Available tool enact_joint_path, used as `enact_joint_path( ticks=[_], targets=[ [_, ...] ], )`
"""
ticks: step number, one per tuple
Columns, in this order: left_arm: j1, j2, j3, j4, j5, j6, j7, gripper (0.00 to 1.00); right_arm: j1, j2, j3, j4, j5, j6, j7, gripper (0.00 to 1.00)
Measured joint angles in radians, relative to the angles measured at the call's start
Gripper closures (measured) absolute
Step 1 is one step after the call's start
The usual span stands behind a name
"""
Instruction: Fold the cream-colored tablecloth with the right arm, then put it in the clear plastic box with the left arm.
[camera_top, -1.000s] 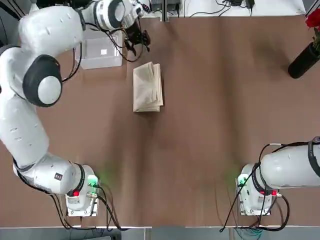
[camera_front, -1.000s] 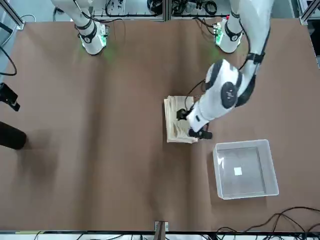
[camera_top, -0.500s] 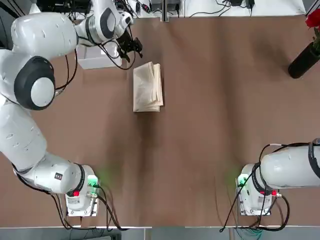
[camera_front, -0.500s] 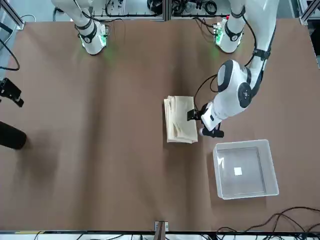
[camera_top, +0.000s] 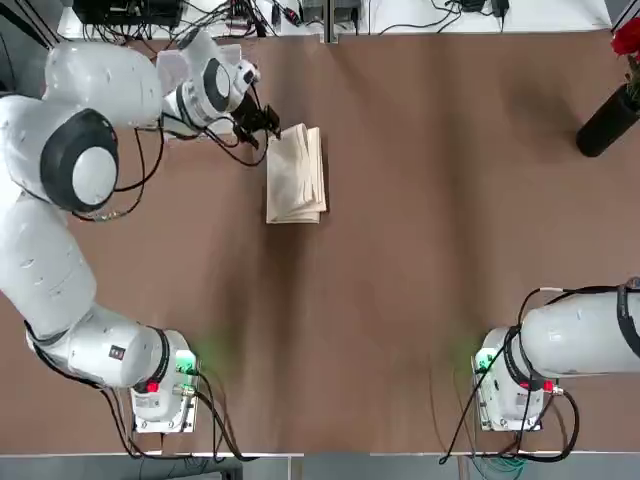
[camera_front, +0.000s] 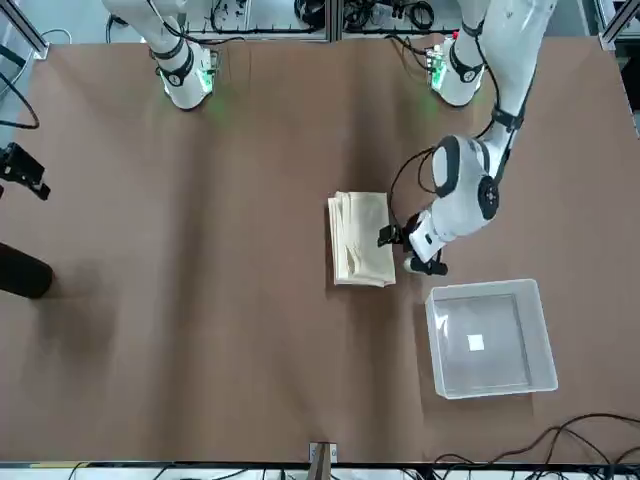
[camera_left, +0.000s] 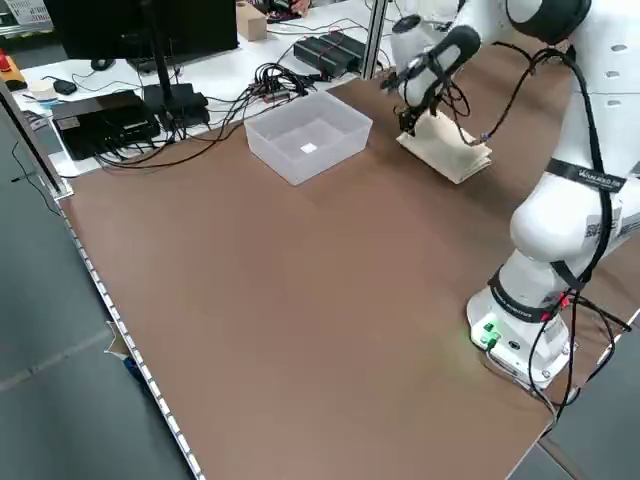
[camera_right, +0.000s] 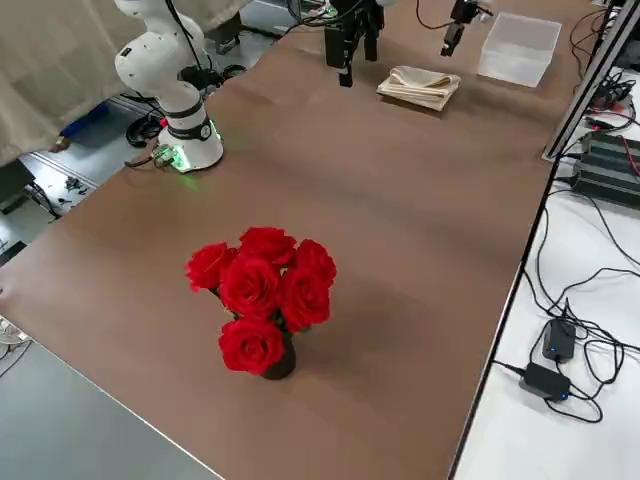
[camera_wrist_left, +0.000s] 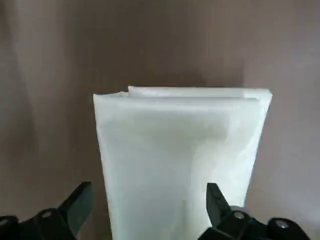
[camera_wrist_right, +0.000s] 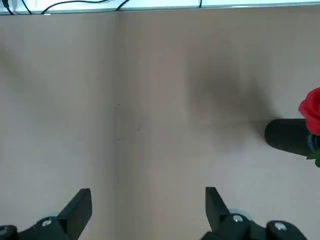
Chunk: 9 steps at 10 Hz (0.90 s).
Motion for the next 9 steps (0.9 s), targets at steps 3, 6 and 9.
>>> enact_joint_path(
  ticks=[3, 6, 9],
  targets=[
    [0.000, 0.062, 0.006, 0.000, -0.129, 0.003, 0.181, 0.00, 0.000, 0.000, 0.000, 0.000, 0.000, -0.001, 0.000, 0.00],
    [0.000, 0.095, 0.006, 0.004, -0.139, 0.010, 0.192, 0.00, 0.000, 0.000, -0.001, 0.004, 0.000, -0.001, 0.000, 0.00],
    [-0.016, 0.137, 0.005, 0.011, -0.179, 0.030, 0.198, 0.00, 0.000, 0.000, -0.001, 0.004, -0.001, -0.001, 0.000, 0.00]
  ],
)
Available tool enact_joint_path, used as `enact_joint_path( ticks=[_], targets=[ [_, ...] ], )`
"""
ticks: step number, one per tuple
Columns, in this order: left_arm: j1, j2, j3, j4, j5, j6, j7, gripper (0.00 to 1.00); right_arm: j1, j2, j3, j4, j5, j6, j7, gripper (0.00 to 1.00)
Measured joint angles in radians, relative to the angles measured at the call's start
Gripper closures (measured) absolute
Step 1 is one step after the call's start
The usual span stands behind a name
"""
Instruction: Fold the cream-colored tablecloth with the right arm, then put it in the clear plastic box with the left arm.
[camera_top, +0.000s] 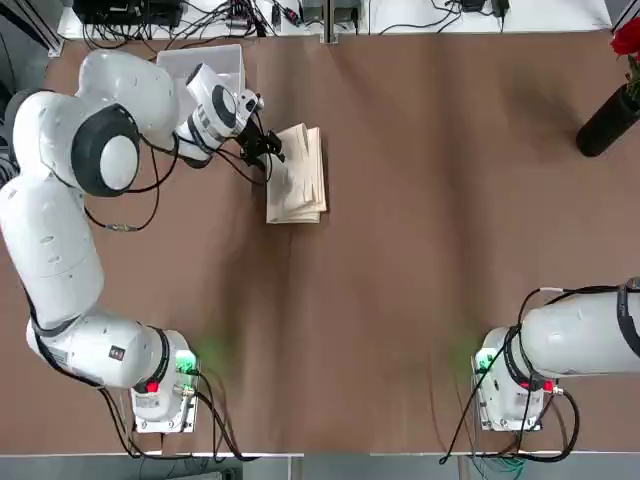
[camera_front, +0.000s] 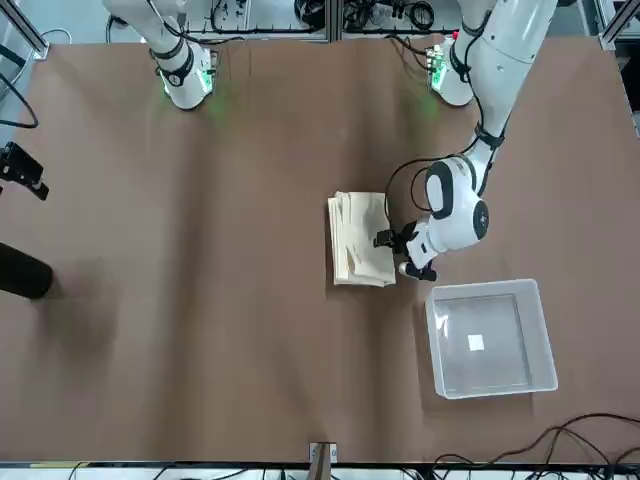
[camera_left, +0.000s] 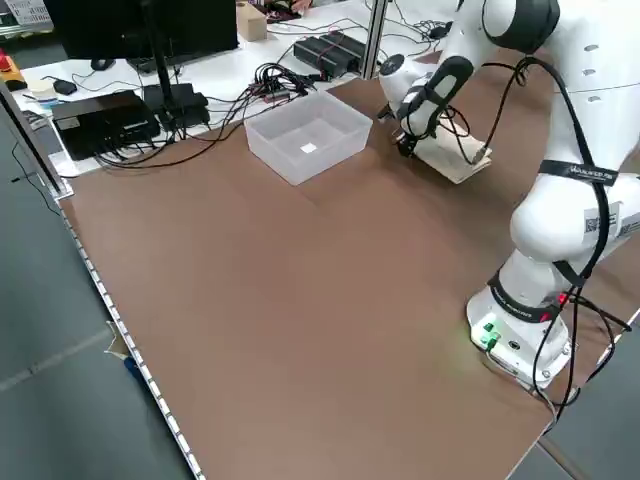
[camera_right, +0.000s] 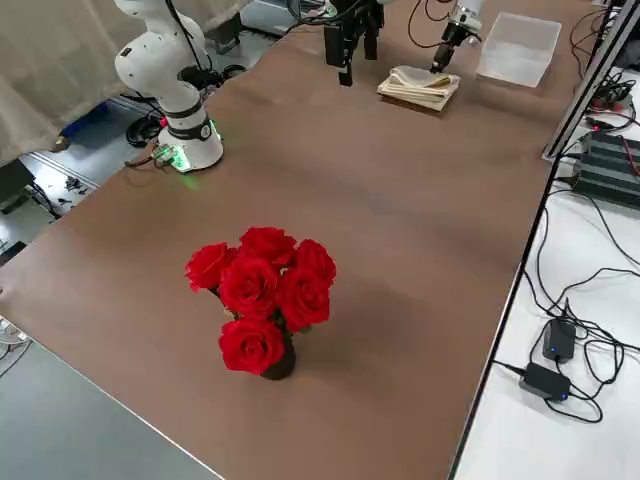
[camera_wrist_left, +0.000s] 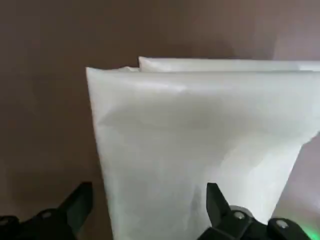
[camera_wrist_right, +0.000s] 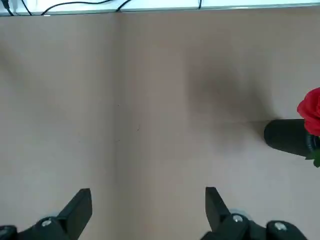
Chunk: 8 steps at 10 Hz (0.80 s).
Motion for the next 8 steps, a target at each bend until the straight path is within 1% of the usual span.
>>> enact_joint_path(
  ticks=[2, 3, 6, 7, 8],
  targets=[
    [-0.024, 0.033, -0.012, 0.006, -0.043, 0.071, 0.001, 0.00, 0.000, 0.000, -0.001, 0.001, 0.000, 0.000, 0.000, 0.00],
    [-0.027, 0.040, -0.028, 0.014, -0.069, 0.084, 0.001, 0.02, -0.001, 0.000, -0.001, 0.001, 0.000, 0.000, 0.000, 0.00],
    [-0.028, 0.042, -0.045, 0.028, -0.085, 0.087, 0.001, 0.51, -0.001, 0.000, -0.002, 0.003, 0.000, 0.000, 0.000, 0.00],
    [-0.028, 0.042, -0.048, 0.032, -0.085, 0.087, 0.001, 0.64, -0.001, 0.000, -0.002, 0.003, 0.000, 0.000, -0.001, 0.00],
    [-0.028, 0.041, -0.049, 0.037, -0.085, 0.087, 0.003, 0.71, -0.001, 0.000, -0.002, 0.003, 0.000, 0.000, -0.002, 0.00]
  ],
)
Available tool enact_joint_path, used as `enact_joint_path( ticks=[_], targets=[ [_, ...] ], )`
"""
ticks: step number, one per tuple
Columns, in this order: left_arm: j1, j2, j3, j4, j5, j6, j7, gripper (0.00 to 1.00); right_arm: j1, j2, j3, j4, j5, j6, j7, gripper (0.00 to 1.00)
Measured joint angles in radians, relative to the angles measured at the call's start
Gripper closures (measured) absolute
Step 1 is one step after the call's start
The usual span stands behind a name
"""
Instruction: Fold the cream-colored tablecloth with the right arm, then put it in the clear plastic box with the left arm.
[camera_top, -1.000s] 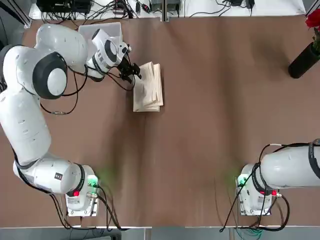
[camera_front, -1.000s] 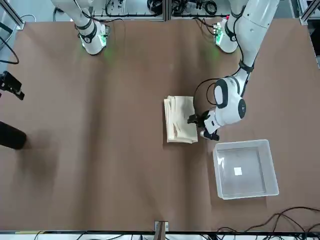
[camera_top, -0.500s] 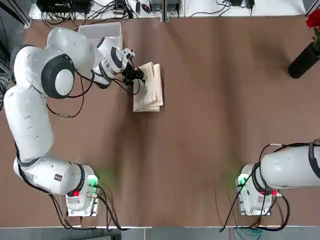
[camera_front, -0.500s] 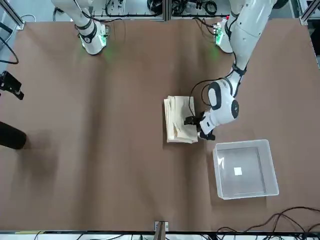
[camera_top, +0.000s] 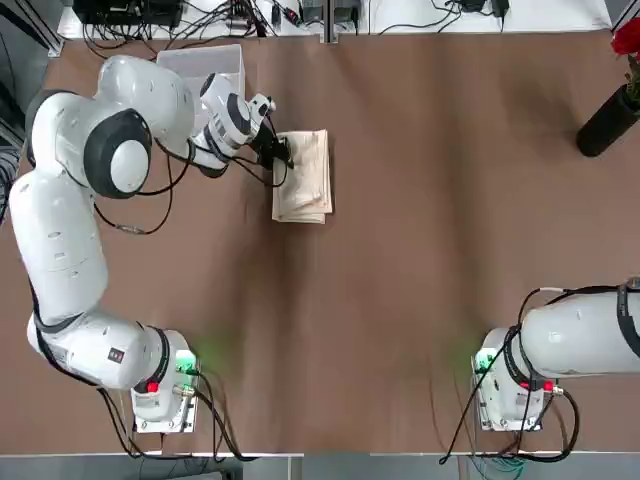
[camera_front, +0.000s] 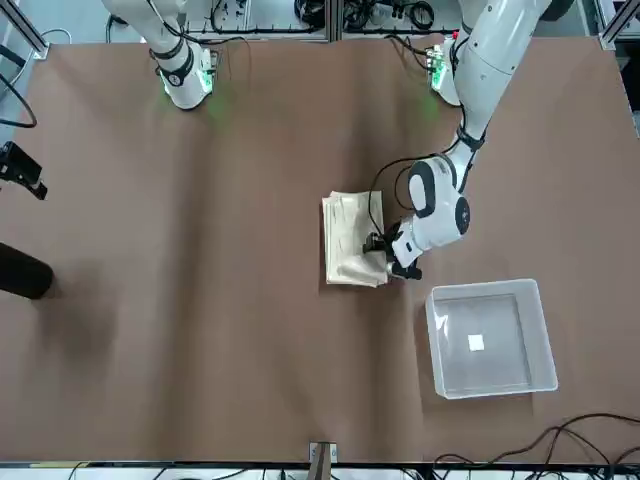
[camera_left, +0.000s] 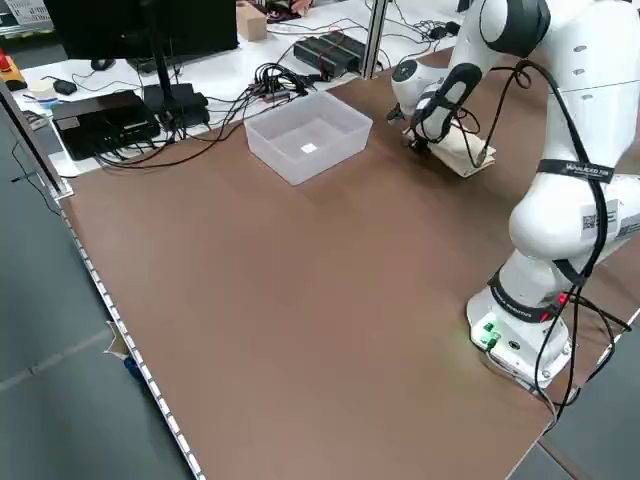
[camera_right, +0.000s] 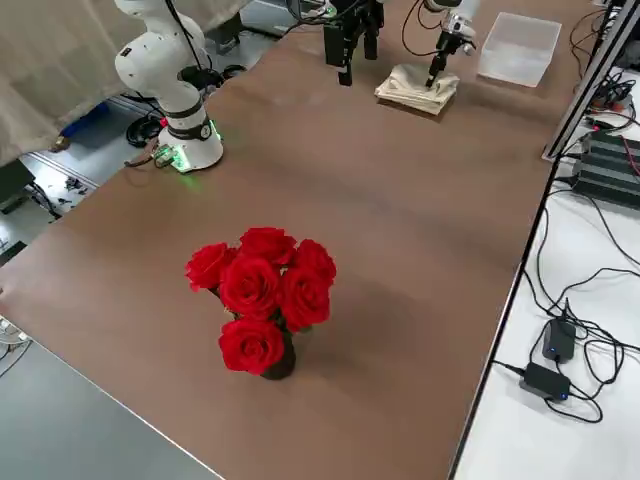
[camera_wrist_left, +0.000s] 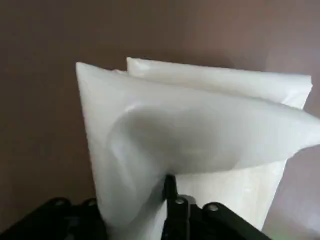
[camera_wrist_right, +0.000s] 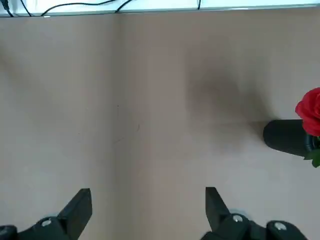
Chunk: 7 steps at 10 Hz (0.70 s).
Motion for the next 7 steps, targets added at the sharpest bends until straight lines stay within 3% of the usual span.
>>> enact_joint_path(
  ticks=[2, 4, 7],
  targets=[
    [0.000, -0.009, -0.001, 0.006, 0.000, 0.000, 0.018, 0.83, 0.000, 0.000, 0.000, 0.000, 0.000, 0.000, -0.003, 0.00],
    [0.002, -0.027, 0.008, 0.009, 0.000, -0.038, 0.050, 0.83, 0.000, 0.000, 0.000, 0.000, 0.000, 0.000, -0.003, 0.00],
    [0.006, -0.101, 0.112, 0.026, 0.043, -0.252, 0.071, 0.84, 0.000, 0.000, -0.001, 0.000, 0.000, 0.000, -0.003, 0.00]
  ],
)
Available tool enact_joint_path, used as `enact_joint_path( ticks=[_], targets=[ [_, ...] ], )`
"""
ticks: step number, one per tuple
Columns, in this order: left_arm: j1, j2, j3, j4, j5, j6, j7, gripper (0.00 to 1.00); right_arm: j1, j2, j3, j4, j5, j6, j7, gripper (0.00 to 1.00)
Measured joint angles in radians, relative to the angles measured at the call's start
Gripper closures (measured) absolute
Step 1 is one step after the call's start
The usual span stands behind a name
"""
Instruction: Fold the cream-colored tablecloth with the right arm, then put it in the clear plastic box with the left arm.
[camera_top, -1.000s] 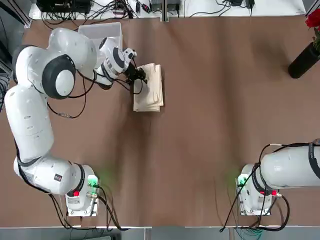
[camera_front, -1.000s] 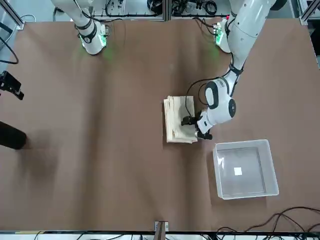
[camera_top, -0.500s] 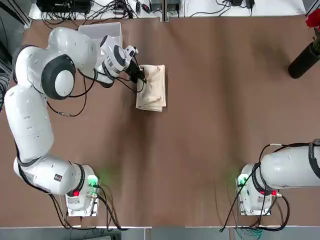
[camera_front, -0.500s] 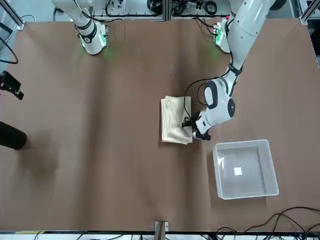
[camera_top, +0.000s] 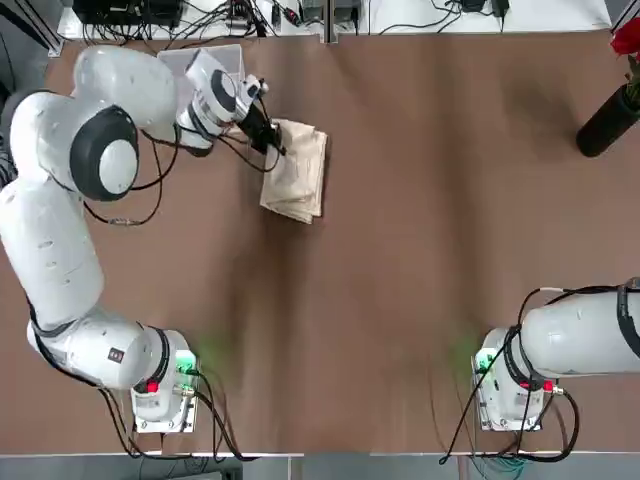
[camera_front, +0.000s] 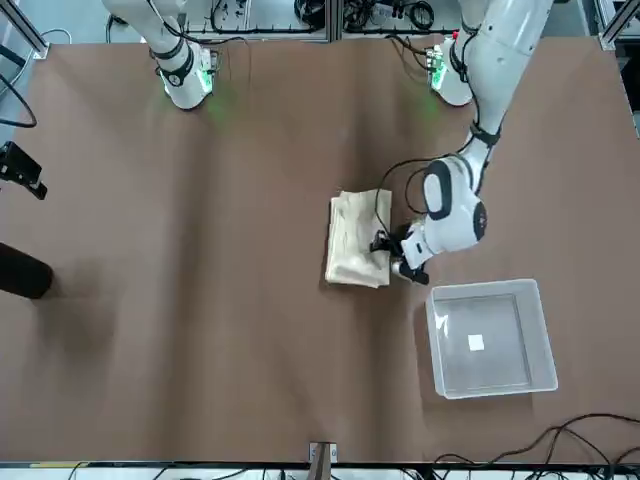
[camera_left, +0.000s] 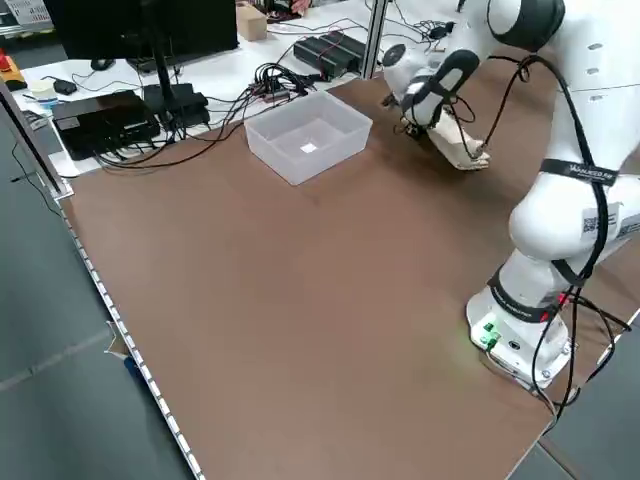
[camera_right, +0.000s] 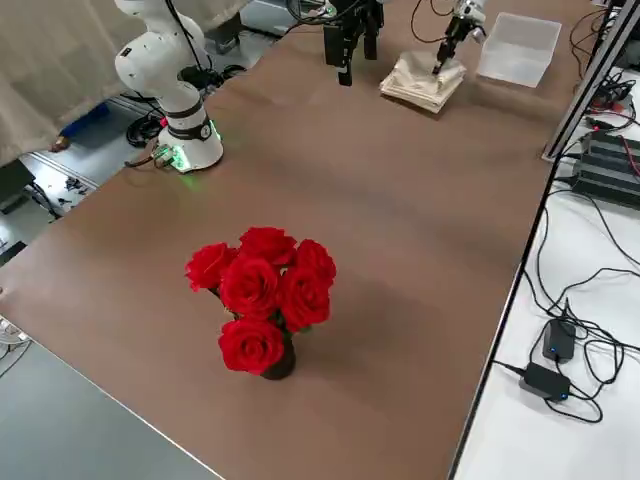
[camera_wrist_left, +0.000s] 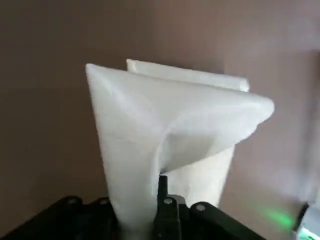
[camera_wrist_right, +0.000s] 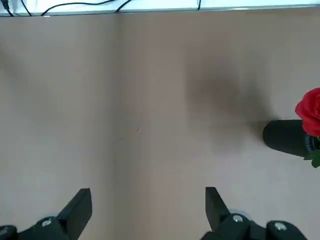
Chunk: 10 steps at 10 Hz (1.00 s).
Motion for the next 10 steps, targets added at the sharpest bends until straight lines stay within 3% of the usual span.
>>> enact_joint_path(
  ticks=[3, 6, 8, 10],
  targets=[
    [0.006, -0.053, 0.121, 0.099, 0.106, -0.258, 0.001, 0.84, 0.000, 0.000, 0.000, 0.000, 0.000, 0.000, 0.000, 0.00],
    [0.011, -0.060, 0.240, 0.289, 0.249, -0.529, 0.001, 0.84, 0.000, 0.000, 0.000, 0.000, 0.000, 0.000, 0.000, 0.00],
    [0.035, -0.060, 0.265, 0.402, 0.378, -0.619, 0.002, 0.84, 0.000, 0.000, 0.000, 0.000, 0.000, 0.000, -0.001, 0.00],
    [0.054, -0.046, 0.265, 0.502, 0.512, -0.639, 0.067, 0.84, 0.000, 0.000, -0.001, 0.000, 0.000, 0.000, -0.001, 0.00]
  ],
)
